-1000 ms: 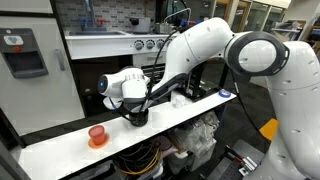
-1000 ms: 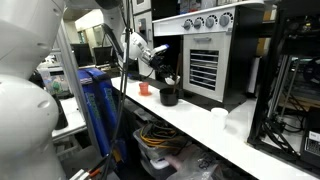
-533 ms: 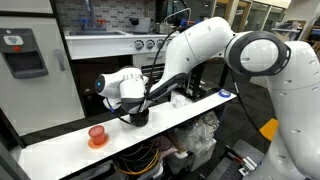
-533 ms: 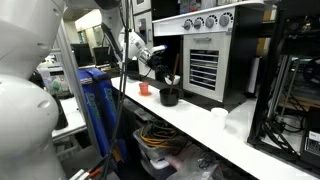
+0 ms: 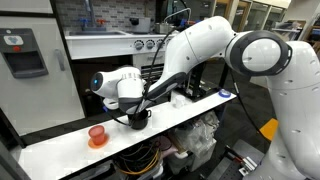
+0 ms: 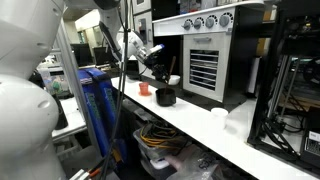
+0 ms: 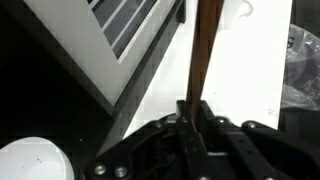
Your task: Pour the contents in the white mug into the black mug, use the wooden spoon to stir the contents in the black mug
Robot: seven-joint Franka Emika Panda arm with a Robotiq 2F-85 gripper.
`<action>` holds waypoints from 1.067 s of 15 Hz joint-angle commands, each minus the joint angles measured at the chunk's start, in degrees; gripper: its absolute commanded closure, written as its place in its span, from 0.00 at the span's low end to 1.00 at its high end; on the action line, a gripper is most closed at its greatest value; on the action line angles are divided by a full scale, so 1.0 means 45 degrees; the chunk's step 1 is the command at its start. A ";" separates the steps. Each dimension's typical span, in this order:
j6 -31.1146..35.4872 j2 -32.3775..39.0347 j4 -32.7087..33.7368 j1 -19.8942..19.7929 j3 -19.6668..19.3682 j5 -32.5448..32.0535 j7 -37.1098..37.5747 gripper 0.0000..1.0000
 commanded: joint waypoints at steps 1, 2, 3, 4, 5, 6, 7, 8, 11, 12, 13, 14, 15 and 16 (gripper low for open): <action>0.0934 -0.0062 -0.0420 0.0058 -0.0259 -0.0672 0.0918 0.96; 0.0987 -0.0071 -0.0466 0.0068 -0.0307 -0.0879 0.1024 0.96; 0.1035 -0.0097 -0.0528 0.0065 -0.0354 -0.1100 0.1146 0.96; 0.1035 -0.0121 -0.0573 0.0065 -0.0398 -0.1336 0.1251 0.96; 0.1020 -0.0141 -0.0615 0.0057 -0.0424 -0.1525 0.1330 0.96; 0.0981 -0.0154 -0.0646 0.0040 -0.0434 -0.1670 0.1372 0.96; 0.0929 -0.0171 -0.0657 0.0031 -0.0435 -0.1773 0.1361 0.96; 0.0890 -0.0179 -0.0661 0.0011 -0.0426 -0.1816 0.1322 0.96; 0.0673 -0.0168 -0.0569 -0.0044 -0.0313 -0.1494 0.0912 0.96; 0.0482 -0.0146 -0.0483 -0.0079 -0.0223 -0.1175 0.0548 0.96; 0.0255 -0.0132 -0.0403 -0.0123 -0.0120 -0.0750 0.0072 0.96; 0.0069 -0.0124 -0.0337 -0.0147 -0.0058 -0.0409 -0.0372 0.96; -0.0210 -0.0098 -0.0172 -0.0150 0.0009 -0.0026 -0.0847 0.96; -0.0325 -0.0119 -0.0101 -0.0154 0.0038 0.0307 -0.1221 0.96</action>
